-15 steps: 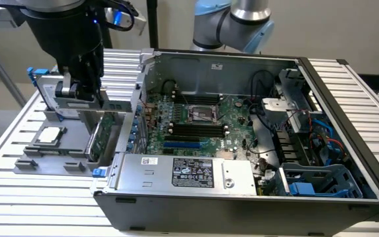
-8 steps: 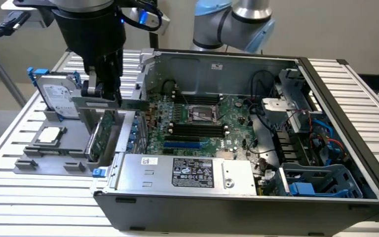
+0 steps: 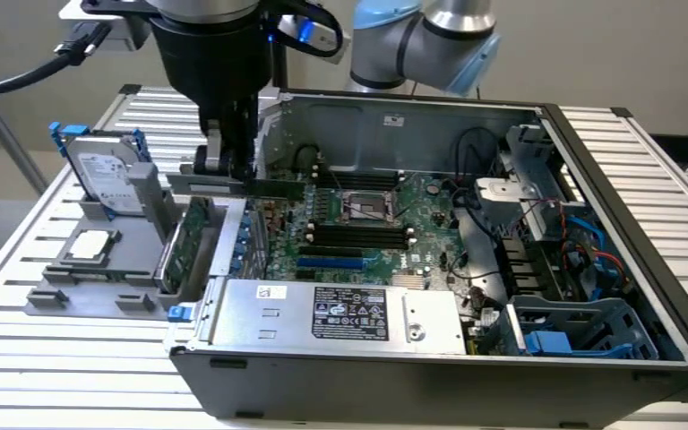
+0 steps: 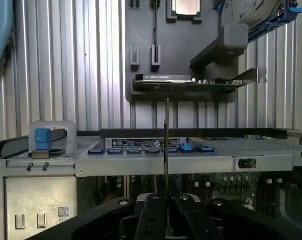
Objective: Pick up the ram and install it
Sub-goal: 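Insert the ram into the slot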
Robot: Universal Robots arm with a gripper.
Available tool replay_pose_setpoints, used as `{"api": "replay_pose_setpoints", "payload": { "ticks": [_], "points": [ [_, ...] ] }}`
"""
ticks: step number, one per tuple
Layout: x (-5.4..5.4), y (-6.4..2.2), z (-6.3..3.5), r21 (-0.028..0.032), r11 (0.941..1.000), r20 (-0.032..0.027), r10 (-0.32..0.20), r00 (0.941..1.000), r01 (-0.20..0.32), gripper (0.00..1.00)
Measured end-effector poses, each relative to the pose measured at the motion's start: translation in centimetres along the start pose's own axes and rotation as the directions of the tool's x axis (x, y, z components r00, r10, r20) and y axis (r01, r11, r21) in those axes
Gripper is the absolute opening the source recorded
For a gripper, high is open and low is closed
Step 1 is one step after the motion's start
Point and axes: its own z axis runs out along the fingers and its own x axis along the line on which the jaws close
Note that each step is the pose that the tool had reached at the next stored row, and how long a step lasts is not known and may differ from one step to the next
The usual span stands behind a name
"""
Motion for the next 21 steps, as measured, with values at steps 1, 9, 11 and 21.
{"api": "replay_pose_setpoints", "payload": {
  "ticks": [1,9,11,21],
  "points": [
    [0.0,-0.45,0.0,0.0,1.0,0.0005,0.0,1.0,0.0,0.0],
    [-0.5,-4.09,-0.03,-0.0005,1.0,0.0059,0.0,1.0,0.0,0.0],
    [-0.7,-5.0,-0.03,-0.0007,1.0,0.0067,0.0,1.0,0.0,0.0],
    [-2.2,-9.21,0.7,-0.0019,1.0,0.0074,0.0,1.0,0.0,0.0]
  ]
}}
